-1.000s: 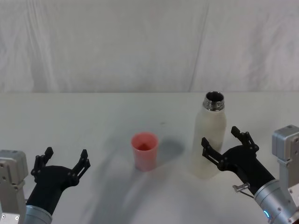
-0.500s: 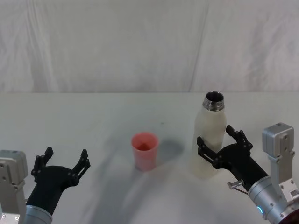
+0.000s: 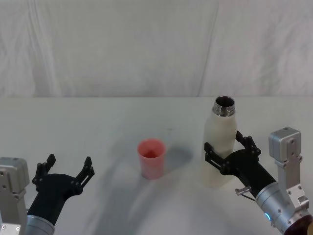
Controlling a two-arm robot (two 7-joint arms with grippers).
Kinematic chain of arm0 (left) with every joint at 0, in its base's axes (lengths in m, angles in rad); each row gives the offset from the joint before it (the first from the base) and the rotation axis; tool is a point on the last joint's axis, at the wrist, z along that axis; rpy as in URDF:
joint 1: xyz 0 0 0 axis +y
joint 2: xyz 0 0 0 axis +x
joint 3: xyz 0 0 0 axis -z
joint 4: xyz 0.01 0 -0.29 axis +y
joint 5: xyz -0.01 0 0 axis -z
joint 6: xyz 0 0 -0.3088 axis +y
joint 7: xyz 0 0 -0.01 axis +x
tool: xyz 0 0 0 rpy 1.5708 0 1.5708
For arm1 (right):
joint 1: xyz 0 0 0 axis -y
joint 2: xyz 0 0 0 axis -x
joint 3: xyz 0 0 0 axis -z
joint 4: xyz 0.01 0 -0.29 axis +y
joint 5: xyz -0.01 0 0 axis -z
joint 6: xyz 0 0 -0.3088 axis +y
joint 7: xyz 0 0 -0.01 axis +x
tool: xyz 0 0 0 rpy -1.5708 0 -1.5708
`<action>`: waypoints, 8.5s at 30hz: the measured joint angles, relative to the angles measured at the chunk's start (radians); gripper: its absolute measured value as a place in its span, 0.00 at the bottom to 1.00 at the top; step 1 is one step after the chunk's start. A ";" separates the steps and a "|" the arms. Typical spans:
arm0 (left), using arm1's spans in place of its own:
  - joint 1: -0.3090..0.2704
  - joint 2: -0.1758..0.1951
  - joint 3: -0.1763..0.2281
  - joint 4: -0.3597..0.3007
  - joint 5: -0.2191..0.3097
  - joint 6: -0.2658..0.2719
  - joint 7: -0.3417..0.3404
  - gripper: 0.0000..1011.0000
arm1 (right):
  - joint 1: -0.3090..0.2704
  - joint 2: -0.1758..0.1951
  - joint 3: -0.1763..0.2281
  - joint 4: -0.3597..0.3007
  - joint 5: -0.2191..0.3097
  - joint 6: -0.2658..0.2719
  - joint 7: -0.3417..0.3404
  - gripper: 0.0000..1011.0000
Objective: Grasp the thermos with one hand and pour water into the cup lid.
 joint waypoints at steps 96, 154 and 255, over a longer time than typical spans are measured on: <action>0.000 0.000 0.000 0.000 0.000 0.000 0.000 0.99 | 0.041 -0.023 -0.018 0.036 0.042 0.033 0.009 0.95; 0.000 0.000 0.000 0.000 0.000 0.000 0.000 0.99 | 0.370 0.132 -0.252 0.309 -0.560 -0.284 -0.006 0.95; 0.000 0.000 0.000 0.000 0.000 0.000 0.000 0.99 | 0.536 0.143 -0.430 0.443 -0.969 -0.178 -0.239 0.95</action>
